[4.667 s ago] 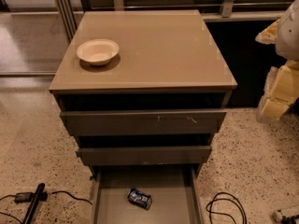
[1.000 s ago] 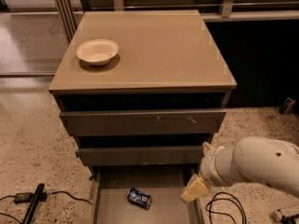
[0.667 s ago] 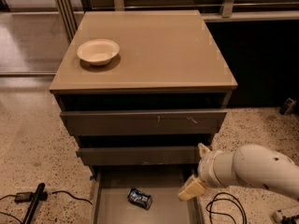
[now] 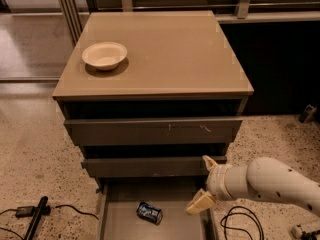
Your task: Pick pepsi can from bottom drawer and place on counter
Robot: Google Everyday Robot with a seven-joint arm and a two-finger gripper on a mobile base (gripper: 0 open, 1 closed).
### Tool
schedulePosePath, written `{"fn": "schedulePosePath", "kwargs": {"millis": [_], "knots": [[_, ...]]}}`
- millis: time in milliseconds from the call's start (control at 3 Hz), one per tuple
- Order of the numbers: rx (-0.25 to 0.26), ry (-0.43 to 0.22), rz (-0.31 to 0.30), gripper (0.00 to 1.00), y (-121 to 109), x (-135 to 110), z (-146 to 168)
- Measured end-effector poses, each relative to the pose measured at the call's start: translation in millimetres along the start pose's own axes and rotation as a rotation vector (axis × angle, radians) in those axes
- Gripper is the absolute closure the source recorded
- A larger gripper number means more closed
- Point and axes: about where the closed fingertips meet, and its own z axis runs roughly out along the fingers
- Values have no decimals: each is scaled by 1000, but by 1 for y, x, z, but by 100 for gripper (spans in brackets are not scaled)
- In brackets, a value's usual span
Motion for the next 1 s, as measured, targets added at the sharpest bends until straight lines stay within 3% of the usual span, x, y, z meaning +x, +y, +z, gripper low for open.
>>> {"fn": "schedulePosePath", "kwargs": {"millis": [333,667,1000], "knots": [[0,1,0,0,0,0,0],[-30,31,14,0,6,7,30],[-64,86,42,0,14,29,79]]}}
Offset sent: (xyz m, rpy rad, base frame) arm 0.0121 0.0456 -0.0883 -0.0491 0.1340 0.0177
